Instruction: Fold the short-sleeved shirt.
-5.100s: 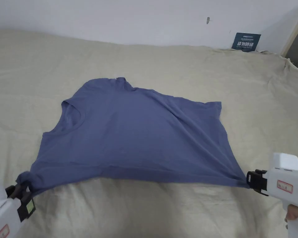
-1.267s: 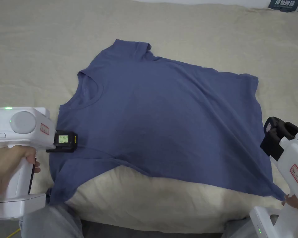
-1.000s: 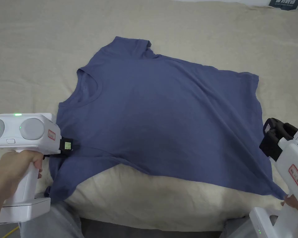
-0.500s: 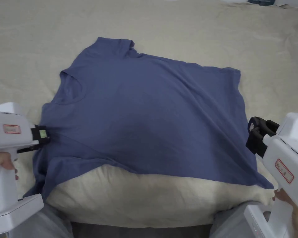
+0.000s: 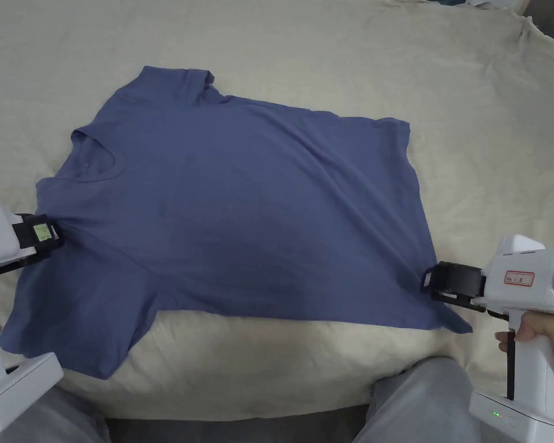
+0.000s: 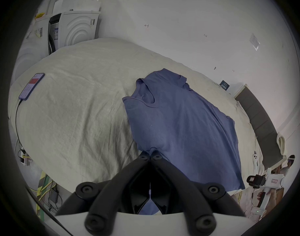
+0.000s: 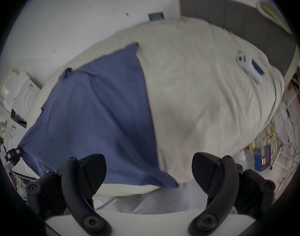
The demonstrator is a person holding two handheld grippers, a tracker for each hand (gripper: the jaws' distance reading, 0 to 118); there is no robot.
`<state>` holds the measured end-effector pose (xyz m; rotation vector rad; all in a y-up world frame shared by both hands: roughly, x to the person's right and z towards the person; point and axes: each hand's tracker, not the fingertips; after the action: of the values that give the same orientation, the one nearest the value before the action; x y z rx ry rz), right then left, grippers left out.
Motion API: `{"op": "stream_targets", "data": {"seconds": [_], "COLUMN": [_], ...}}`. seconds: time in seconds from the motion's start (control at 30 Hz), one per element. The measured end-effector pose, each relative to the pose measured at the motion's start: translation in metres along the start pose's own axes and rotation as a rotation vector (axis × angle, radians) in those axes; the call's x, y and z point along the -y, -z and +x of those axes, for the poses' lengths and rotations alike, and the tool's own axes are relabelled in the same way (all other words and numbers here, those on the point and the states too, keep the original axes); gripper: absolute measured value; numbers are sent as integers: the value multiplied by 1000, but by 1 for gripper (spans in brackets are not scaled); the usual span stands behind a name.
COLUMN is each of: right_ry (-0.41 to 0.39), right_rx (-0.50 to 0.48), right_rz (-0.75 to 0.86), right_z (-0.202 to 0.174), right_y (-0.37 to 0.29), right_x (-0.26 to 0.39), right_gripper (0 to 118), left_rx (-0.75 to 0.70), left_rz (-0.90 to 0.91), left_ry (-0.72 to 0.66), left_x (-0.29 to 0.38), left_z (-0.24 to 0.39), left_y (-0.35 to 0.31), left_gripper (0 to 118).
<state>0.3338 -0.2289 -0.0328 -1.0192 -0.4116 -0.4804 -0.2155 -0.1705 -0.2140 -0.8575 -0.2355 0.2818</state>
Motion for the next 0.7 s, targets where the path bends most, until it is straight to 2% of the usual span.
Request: {"op": "stream_targets", "data": {"seconds": [0.1, 0.2, 0.23, 0.27, 0.3, 0.37, 0.4, 0.6, 0.7], "right_ry": [-43, -71, -78, -88, -101, -123, -139, -150, -115], "right_rx": [50, 38, 22, 7, -10, -8, 5, -20, -110], "right_rz": [-57, -65, -67, -63, -47, -37, -35, -33, 3], "right_z": [4, 0, -2, -4, -7, -14, -17, -16, -12], "right_y": [13, 15, 15, 14, 13, 10, 10, 0, -16], "right_x": [10, 21, 24, 26, 28, 29, 29, 24, 14], "right_gripper": [104, 103, 100, 92, 68, 9, 4, 4, 4], "left_rx": [-7, -11, -15, -19, -23, -28, -30, -36, -2], "left_rz": [-1, 0, -1, -4, -7, -10, -12, -17, -16], "left_ry": [-2, -6, -6, -4, 0, 3, 3, -23, -54], "left_x": [2, 3, 3, 3, 4, 5, 6, 8, -1], "left_z": [-1, -1, -2, -2, -3, -4, -3, -7, -9], "left_y": [1, 2, 3, 5, 6, 7, 7, 8, 6], "left_gripper": [0, 0, 0, 0, 0, 0, 0, 0, 0]}}
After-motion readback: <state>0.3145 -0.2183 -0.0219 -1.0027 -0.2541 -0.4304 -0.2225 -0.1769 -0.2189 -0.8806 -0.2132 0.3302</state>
